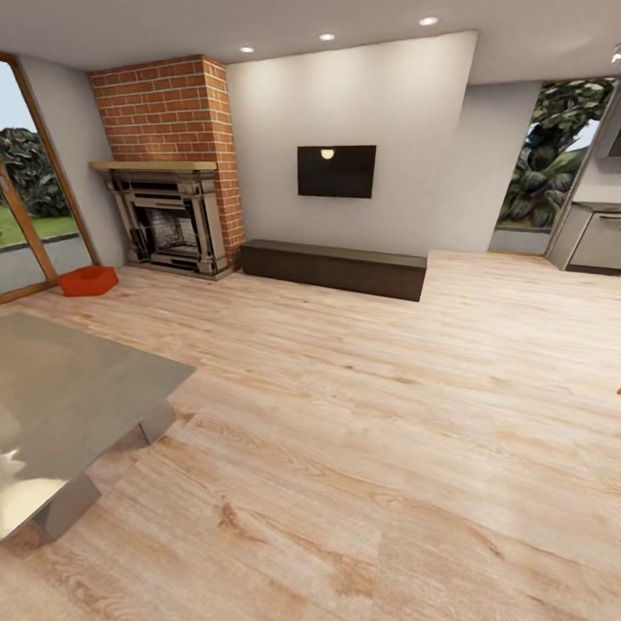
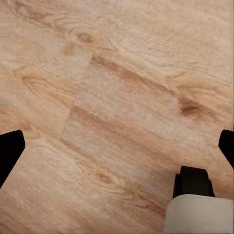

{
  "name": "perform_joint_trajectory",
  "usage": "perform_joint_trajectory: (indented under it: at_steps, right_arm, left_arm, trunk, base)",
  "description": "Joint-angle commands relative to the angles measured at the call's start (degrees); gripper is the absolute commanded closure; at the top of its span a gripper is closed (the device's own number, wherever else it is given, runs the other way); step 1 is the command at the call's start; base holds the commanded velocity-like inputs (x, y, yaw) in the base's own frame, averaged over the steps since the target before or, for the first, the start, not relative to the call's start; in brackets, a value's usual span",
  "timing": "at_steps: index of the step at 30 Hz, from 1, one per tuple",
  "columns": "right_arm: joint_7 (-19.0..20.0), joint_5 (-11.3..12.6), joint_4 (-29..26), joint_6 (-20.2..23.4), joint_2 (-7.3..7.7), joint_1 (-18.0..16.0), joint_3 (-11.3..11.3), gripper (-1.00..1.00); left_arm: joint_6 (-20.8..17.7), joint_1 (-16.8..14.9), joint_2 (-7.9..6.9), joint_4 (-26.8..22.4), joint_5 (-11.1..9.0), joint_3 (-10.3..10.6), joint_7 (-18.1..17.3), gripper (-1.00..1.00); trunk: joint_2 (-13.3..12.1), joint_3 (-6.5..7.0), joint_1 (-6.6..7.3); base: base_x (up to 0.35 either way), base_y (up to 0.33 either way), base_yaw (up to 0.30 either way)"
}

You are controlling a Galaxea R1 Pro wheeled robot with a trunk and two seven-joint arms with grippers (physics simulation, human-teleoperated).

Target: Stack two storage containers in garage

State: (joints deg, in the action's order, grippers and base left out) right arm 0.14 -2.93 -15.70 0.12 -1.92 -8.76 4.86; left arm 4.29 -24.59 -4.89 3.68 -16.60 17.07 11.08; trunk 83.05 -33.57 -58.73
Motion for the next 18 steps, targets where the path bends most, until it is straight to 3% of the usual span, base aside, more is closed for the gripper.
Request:
perform_joint_trajectory:
  at_steps: [1, 7, 11, 18]
  right_arm:
    - [0.07, -0.31, 0.32, -0.17, 0.05, -0.36, 0.13, -1.0]
    - [0.47, -0.26, 2.2, -0.75, 0.26, -2.3, -0.08, -1.0]
    - [0.62, 0.01, 1.38, -0.44, 0.78, -2.81, -0.33, -1.0]
    - [0.57, -0.24, 0.22, -0.01, 0.69, -2.92, 0.05, -1.0]
  left_arm:
    - [0.37, 0.25, 0.09, -0.12, -0.53, 0.44, 0.04, -1.0]
    - [0.37, 2.21, 1.92, -0.81, -0.46, 0.43, 0.1, -1.0]
    - [0.37, 2.99, 2.06, -0.94, -0.45, 0.43, -0.03, -1.0]
    - [0.37, 3.02, 2.29, -1.03, -0.45, 0.42, -0.03, -1.0]
  trunk:
    - [0.03, -0.05, 0.0]
    - [0.03, -0.05, 0.0]
    - [0.03, -0.05, 0.0]
    - [0.03, -0.05, 0.0]
  base:
    - [0.0, 0.0, 0.0]
    - [0.0, 0.0, 0.0]
    - [0.035, 0.0, 0.0]
    - [0.293, 0.0, 0.0]
